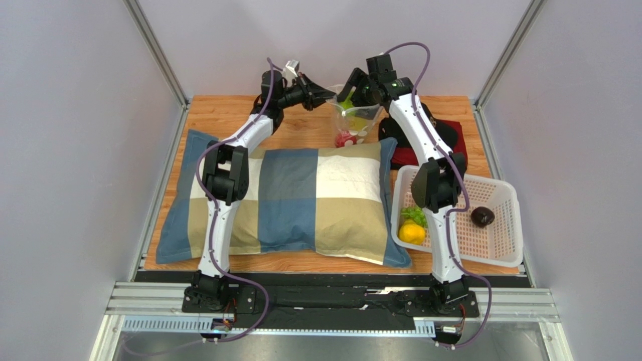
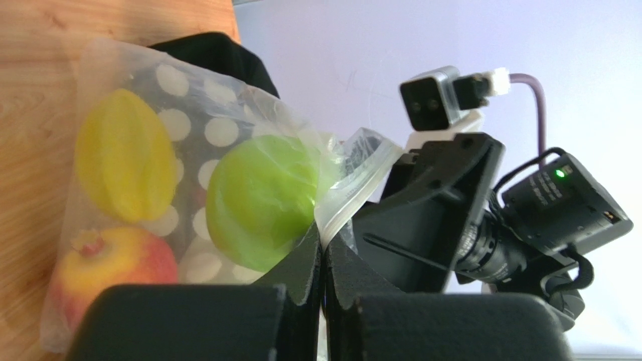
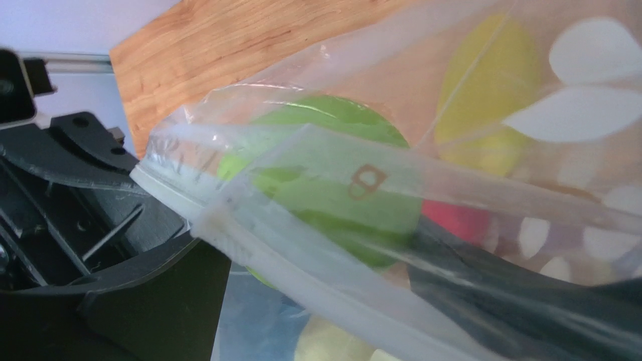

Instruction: Open the zip-top bag and remove the fake food

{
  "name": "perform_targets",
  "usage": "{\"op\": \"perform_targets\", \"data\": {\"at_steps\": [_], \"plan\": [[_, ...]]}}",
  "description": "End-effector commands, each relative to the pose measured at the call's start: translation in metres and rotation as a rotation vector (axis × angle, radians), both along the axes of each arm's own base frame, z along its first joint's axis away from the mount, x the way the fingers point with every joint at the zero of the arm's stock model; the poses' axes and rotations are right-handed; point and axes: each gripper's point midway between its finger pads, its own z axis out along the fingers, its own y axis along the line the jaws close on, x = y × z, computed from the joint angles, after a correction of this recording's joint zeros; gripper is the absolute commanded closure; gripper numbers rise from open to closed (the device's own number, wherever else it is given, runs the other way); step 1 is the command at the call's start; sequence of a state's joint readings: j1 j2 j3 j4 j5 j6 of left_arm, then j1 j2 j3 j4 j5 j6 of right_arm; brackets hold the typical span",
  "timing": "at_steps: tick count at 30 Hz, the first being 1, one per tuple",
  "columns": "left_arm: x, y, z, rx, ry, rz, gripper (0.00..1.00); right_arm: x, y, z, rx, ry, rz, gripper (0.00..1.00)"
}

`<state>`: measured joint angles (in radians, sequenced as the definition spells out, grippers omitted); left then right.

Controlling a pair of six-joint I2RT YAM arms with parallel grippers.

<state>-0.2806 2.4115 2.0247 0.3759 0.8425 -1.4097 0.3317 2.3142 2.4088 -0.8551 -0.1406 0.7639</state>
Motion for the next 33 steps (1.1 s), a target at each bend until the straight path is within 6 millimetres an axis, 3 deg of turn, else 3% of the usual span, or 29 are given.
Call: {"op": "perform_targets", "data": {"at_steps": [1,5,11,15,16,20,28,31,33], "plan": [[-0.029,-0.012,0.078,-0.021,-0.184,-0.073,1.0,0.03,-0.009,0.004,0.063,-0.023,-0.13,0.92],[-0.036,-0.015,0.071,0.016,-0.192,-0.094,1.0,0.026,-0.009,0.0,0.066,-0.003,-0.137,0.92],[-0.045,-0.023,0.04,0.142,-0.17,-0.103,1.0,0.02,-0.006,0.036,0.134,-0.028,-0.165,0.91],[-0.041,-0.022,0.034,0.181,-0.179,-0.075,1.0,-0.001,0.002,0.041,0.243,0.078,-0.184,0.9],[-0.04,-0.022,0.029,0.189,-0.175,-0.067,1.0,-0.01,0.011,0.056,0.306,0.086,-0.149,0.9],[-0.041,-0.02,0.032,0.172,-0.188,-0.058,1.0,-0.024,0.032,0.084,0.411,0.067,-0.05,0.9],[-0.035,-0.002,0.044,0.229,-0.242,-0.052,1.0,-0.065,0.041,0.078,0.413,0.128,0.17,0.91],[-0.042,-0.013,0.055,0.162,-0.229,-0.074,1.0,-0.074,0.045,0.047,0.384,0.22,0.206,0.92],[-0.048,-0.022,0.066,0.091,-0.235,-0.084,1.0,-0.067,0.053,0.058,0.409,0.142,0.22,0.92]]}}
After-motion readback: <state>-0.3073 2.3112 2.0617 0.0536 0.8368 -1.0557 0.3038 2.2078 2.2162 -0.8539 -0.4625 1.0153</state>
